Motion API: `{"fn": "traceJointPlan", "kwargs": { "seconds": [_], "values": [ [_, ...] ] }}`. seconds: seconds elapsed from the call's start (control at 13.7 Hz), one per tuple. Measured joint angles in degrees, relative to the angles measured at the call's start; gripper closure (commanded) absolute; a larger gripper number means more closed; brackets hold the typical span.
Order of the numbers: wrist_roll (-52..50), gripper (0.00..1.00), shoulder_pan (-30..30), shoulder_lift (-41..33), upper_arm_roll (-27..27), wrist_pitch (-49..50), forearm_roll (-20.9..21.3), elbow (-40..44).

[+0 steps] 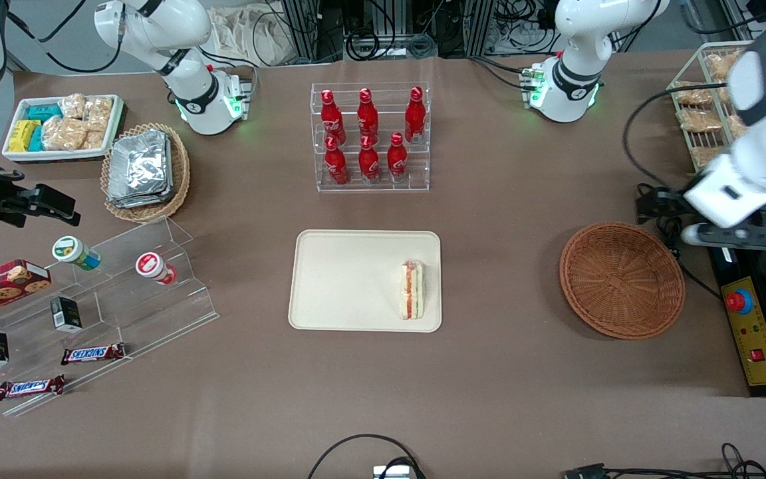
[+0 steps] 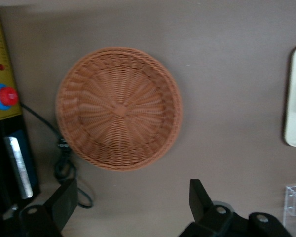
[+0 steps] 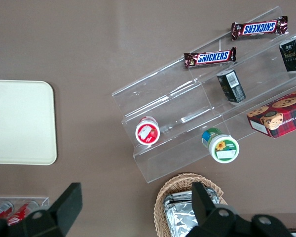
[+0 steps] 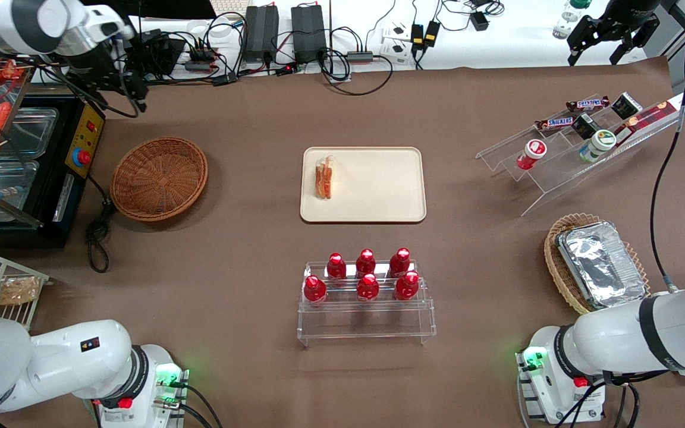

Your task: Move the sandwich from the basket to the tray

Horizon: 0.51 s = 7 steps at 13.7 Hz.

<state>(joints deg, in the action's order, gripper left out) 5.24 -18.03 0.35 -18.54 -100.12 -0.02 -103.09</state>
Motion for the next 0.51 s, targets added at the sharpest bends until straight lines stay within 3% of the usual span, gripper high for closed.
{"fn": "traceJointPlan", "kwargs": {
  "seconds": [0.51],
  "values": [
    [-1.1, 0.00, 0.0, 2.5, -1.7, 1.5, 0.2, 5.7]
  ]
}}
